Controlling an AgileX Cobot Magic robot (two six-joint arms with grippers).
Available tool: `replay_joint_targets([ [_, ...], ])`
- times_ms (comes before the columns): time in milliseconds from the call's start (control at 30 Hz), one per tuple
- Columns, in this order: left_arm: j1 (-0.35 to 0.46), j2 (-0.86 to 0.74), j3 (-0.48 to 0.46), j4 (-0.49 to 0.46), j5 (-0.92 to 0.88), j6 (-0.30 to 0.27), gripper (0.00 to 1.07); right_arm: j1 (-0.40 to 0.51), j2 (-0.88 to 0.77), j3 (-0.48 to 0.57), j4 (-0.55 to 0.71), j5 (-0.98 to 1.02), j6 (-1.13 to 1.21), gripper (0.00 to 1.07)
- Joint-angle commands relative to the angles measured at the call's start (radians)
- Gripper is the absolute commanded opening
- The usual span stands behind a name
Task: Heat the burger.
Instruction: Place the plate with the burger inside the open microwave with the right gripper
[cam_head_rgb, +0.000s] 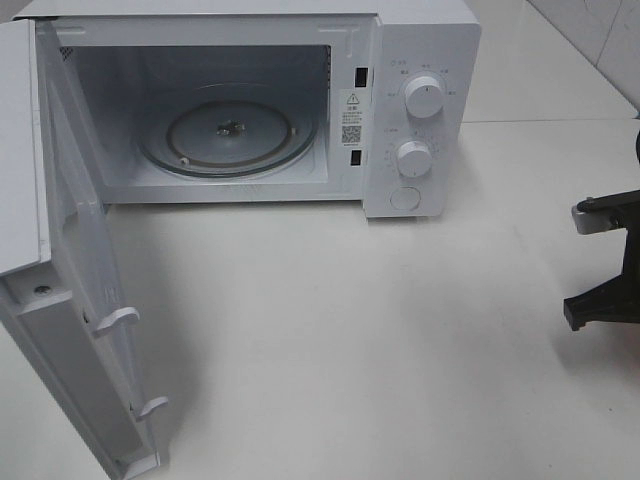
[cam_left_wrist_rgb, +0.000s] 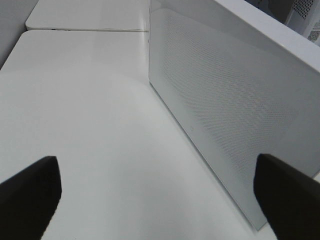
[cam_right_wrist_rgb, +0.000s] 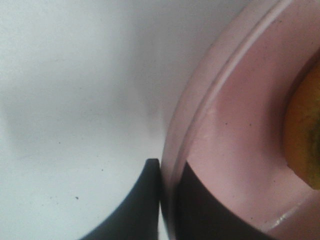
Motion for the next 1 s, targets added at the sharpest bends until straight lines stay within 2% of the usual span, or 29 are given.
replay_joint_targets([
  [33,-0.004,-0.021,0.005,-0.005,-0.011,-0.003,1.00,0.024,-0.024,0.001,-0.081,0.060,0.043,0.00],
  [400,-0.004,-0.021,0.005,-0.005,-0.011,-0.003,1.00,0.105,-0.057,0.001,-0.125,0.102,0.076,0.00],
  [633,-0.004,-0.021,0.005,-0.005,-0.011,-0.003,1.00,0.197,-0.070,0.001,-0.175,0.165,0.101,0.00],
  [1000,-0.004,-0.021,0.005,-0.005,-0.011,-0.003,1.00,0.295,-0.070,0.001,-0.225,0.226,0.132,0.00],
])
